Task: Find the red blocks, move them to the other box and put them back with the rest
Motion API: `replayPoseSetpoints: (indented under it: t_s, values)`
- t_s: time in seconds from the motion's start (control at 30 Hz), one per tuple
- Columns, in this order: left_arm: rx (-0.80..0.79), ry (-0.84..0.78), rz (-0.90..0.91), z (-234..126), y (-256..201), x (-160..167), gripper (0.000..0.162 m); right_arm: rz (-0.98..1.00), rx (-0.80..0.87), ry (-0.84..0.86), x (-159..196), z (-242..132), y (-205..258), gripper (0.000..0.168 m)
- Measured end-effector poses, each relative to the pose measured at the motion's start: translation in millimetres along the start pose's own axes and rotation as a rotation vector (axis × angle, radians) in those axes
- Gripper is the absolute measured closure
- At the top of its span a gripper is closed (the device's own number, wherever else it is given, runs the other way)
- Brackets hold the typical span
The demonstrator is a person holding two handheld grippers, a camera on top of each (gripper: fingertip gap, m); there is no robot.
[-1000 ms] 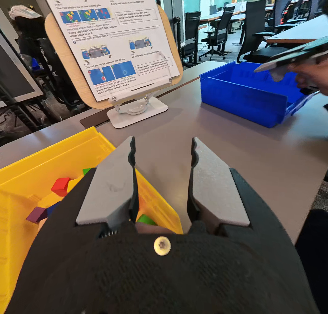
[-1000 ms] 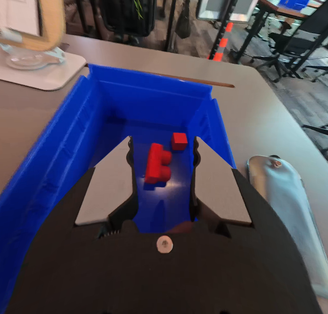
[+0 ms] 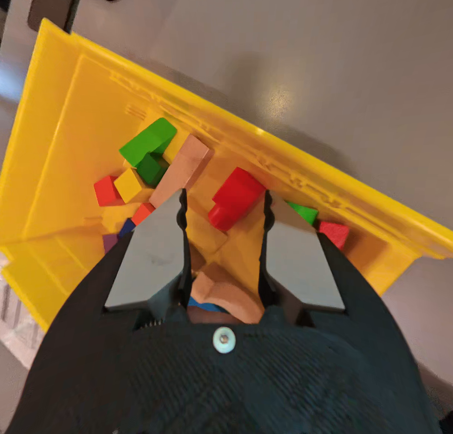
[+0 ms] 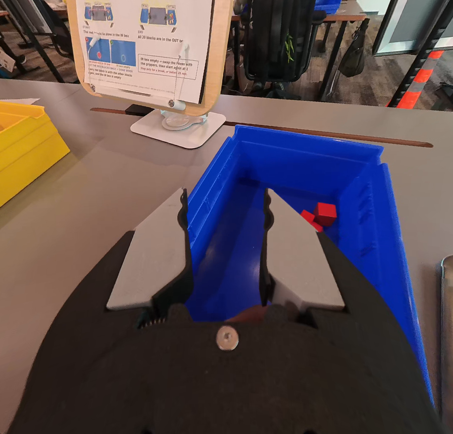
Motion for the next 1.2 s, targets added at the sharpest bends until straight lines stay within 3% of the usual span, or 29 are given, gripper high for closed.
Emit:
replayPoseSetpoints:
  t_s: [0.2,0.27,0.33,0.47,0.57,0.63,0.73,0.83,0.97,1.2]
  values:
    - [0.229,0.104,0.358,21.1,-10.7,-1.5,0.099,-0.017,-0.009,-0.010,-5.5,-3.1,3.4,0.108]
    - [0.278,0.122,0.426,32.8,-16.8,1.6,0.123,-0.027,-0.011,-0.008,-5.5,-5.3,5.2,0.108]
    - [0.290,0.106,0.443,34.4,-15.4,-0.1,0.124,-0.032,-0.014,-0.014,-6.5,-8.1,7.1,0.108]
    - [0.126,0.151,0.560,24.6,-2.4,8.4,0.128,-0.028,-0.055,-0.018,-6.9,-11.5,16.5,0.109]
    - [-0.092,0.062,0.527,-5.0,15.2,-3.2,0.128,-0.035,-0.105,-0.006,-4.8,-11.6,28.7,0.109]
    - [-0.305,-0.080,0.461,-39.5,29.2,-19.3,0.129,-0.040,-0.166,0.007,-2.6,-11.9,41.9,0.109]
    - [-0.592,-0.461,0.335,-105.8,22.3,-61.2,0.128,-0.047,-0.338,0.033,2.1,-14.8,75.4,0.110]
    - [-0.616,-0.796,0.338,-141.8,-33.7,-115.2,0.128,-0.024,-0.622,0.082,10.4,-25.7,124.8,0.110]
    - [-0.609,-0.775,0.460,-129.2,-98.6,-170.7,0.128,-0.048,-0.876,0.188,29.2,-45.3,185.5,0.098]
    - [-0.620,-0.748,0.645,-93.6,-147.9,-222.4,0.128,-0.163,-0.844,0.197,53.0,-47.2,239.0,0.099]
Point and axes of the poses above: each gripper's, where its closed fingertips meet, z out along the fingers, x out of its underside, y = z × x across the jaws, the point moved 4 cm from there along -z, back along the fingers, and after that the axes turned 11 degrees about z, right-handed, at the moved point
